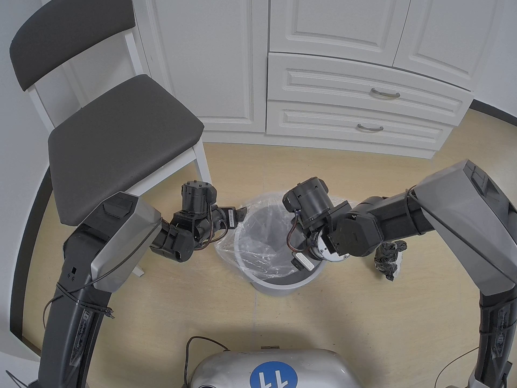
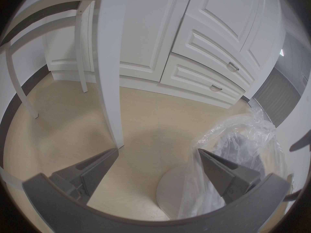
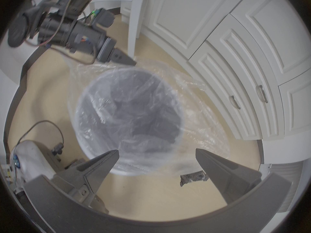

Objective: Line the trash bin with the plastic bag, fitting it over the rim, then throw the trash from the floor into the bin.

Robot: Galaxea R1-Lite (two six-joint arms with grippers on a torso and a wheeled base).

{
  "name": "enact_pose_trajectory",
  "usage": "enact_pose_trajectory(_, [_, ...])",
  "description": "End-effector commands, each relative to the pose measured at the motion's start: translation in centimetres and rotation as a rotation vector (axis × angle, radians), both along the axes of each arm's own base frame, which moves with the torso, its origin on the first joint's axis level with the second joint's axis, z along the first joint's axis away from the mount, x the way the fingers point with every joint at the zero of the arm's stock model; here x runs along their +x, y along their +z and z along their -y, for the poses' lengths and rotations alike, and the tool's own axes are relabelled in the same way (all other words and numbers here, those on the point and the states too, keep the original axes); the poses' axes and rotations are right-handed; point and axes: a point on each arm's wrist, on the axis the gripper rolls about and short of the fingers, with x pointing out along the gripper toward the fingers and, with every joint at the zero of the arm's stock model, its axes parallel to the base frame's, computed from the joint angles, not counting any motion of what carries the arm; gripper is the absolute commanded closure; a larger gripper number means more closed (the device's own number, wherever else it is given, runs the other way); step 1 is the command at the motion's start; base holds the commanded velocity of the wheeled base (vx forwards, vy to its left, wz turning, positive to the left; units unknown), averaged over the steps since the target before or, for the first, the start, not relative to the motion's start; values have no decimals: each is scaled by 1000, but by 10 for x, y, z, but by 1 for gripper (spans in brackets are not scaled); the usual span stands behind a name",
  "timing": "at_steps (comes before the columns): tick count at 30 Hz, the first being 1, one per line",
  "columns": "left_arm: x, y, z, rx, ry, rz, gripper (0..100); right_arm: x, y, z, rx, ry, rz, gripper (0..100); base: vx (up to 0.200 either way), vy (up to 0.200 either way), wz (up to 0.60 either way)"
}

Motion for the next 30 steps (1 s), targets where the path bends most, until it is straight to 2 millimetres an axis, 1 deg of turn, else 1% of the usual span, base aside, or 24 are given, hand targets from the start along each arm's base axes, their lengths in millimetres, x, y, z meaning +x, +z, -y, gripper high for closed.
enact_pose_trajectory(1, [-3,9,-1,-13,5,9,0,-21,-3,12,-44,2,-47,0,0,0,0])
enact_pose_trajectory(2, [-4,11,-1,-15,4,11,0,-26,-5,14,-54,7,-59,0,0,0,0])
enact_pose_trajectory(3, [-5,11,-1,-14,4,10,0,-27,-5,14,-56,7,-60,0,0,0,0])
enact_pose_trajectory(5, [-8,17,-2,-26,8,9,0,-45,-3,21,-76,22,-90,0,0,0,0])
enact_pose_trajectory(6, [-8,17,-2,-26,8,9,0,-45,-3,21,-76,22,-90,0,0,0,0])
enact_pose_trajectory(7, [-10,21,-3,-30,7,9,0,-63,-4,26,-100,39,-119,0,0,0,0])
enact_pose_trajectory(8, [-10,21,-3,-31,8,8,0,-65,-5,27,-103,43,-124,0,0,0,0])
enact_pose_trajectory(9, [-11,24,-4,-33,4,9,0,-80,-6,32,-122,58,-144,0,0,0,0])
enact_pose_trajectory(11, [-12,28,-4,-37,2,16,0,-83,-2,32,-107,57,-133,0,0,0,0])
enact_pose_trajectory(13, [-12,28,-4,-37,3,14,0,-76,7,26,-50,31,-97,0,0,0,0])
enact_pose_trajectory(15, [-14,28,-5,-34,2,9,0,-63,19,15,37,-11,-45,0,0,0,0])
enact_pose_trajectory(19, [-15,28,-3,-34,-2,9,0,-32,20,-5,137,-73,13,0,0,0,0])
enact_pose_trajectory(20, [-16,28,-2,-33,-4,6,0,-25,17,-8,154,-85,22,0,0,0,0])
enact_pose_trajectory(22, [-16,28,-2,-33,-4,7,0,-22,16,-11,160,-89,25,0,0,0,0])
enact_pose_trajectory(23, [-16,27,-2,-32,-4,3,0,-8,5,-22,178,-122,48,0,0,0,0])
enact_pose_trajectory(26, [-16,27,-2,-32,-4,3,0,-8,5,-22,178,-122,48,0,0,0,0])
enact_pose_trajectory(27, [-16,24,-2,-30,-4,-3,0,15,-13,-33,182,-142,69,0,0,0,0])
enact_pose_trajectory(30, [-17,23,-1,-27,-6,-5,0,30,-25,-38,184,-146,80,0,0,0,0])
